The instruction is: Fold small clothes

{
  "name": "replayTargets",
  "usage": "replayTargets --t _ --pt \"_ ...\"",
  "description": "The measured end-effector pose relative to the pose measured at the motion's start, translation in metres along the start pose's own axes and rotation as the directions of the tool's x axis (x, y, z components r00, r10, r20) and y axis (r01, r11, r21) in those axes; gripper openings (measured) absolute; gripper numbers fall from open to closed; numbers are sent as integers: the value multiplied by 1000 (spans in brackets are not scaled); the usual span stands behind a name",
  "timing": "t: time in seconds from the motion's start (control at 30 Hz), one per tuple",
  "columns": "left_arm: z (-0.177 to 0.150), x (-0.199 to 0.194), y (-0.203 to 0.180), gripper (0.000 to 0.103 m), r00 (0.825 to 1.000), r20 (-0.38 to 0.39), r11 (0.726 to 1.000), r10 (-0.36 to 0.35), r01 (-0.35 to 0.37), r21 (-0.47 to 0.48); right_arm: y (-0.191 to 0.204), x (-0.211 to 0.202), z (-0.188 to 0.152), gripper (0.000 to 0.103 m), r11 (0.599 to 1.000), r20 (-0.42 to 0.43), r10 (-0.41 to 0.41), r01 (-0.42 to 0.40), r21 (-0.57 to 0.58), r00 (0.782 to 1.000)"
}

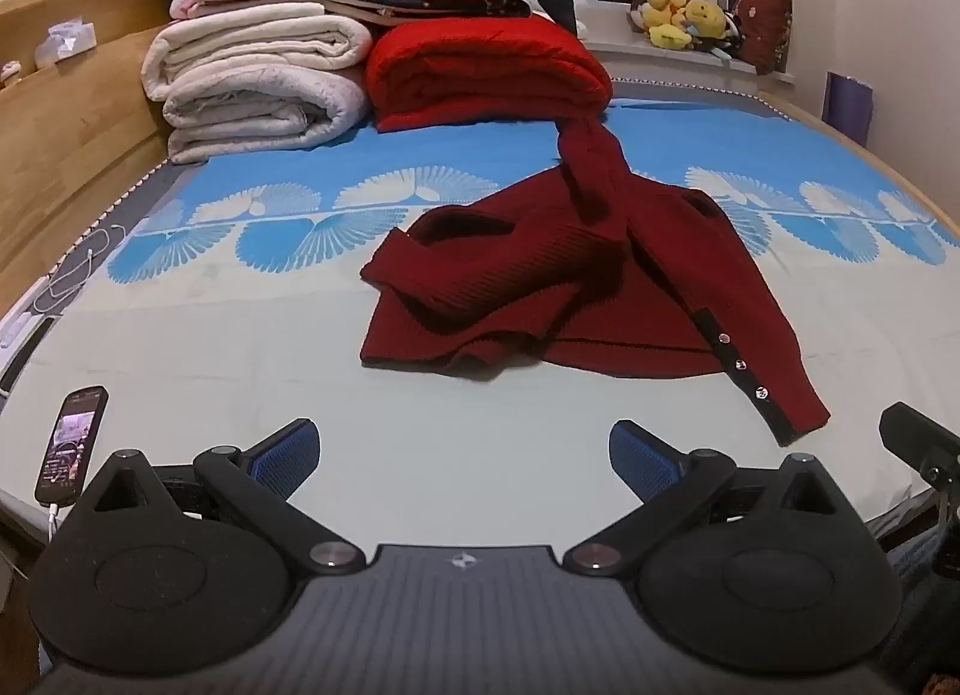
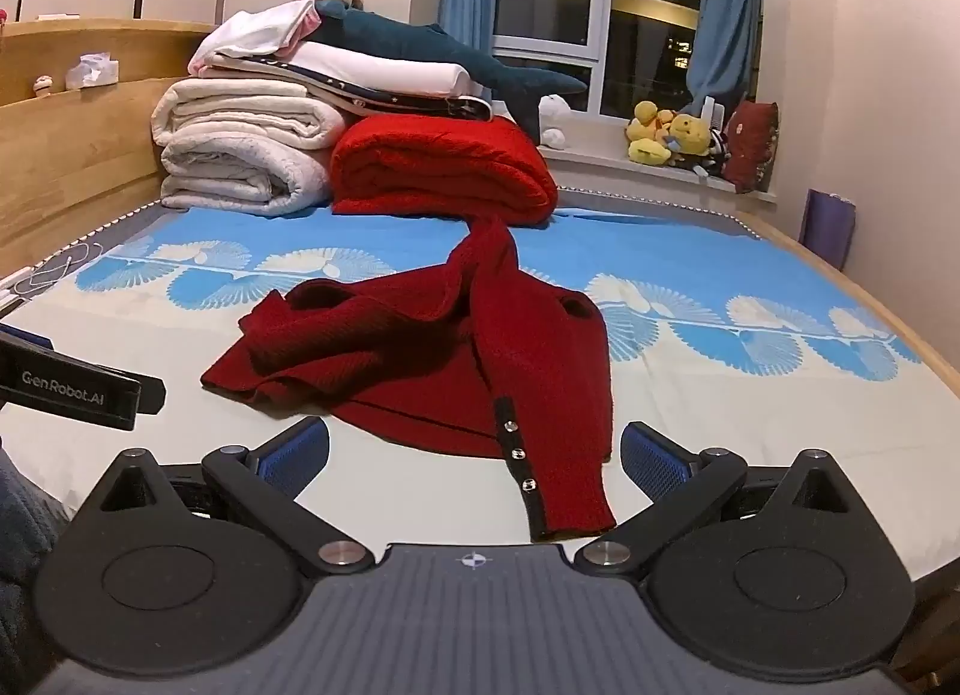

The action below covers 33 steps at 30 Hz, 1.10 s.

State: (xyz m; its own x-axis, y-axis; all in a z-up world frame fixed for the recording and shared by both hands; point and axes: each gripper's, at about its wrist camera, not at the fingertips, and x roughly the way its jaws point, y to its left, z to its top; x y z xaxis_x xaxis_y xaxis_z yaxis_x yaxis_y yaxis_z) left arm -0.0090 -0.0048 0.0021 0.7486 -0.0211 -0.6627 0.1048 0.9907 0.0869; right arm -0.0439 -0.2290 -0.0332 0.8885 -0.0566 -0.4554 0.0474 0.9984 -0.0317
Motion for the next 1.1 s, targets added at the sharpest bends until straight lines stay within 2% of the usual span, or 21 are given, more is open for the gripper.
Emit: replayTargets --t 1.1 --pt "0 -2 -1 103 1000 -14 1000 -1 2 12 6 6 -1 102 1000 -25 12 -13 -8 1000"
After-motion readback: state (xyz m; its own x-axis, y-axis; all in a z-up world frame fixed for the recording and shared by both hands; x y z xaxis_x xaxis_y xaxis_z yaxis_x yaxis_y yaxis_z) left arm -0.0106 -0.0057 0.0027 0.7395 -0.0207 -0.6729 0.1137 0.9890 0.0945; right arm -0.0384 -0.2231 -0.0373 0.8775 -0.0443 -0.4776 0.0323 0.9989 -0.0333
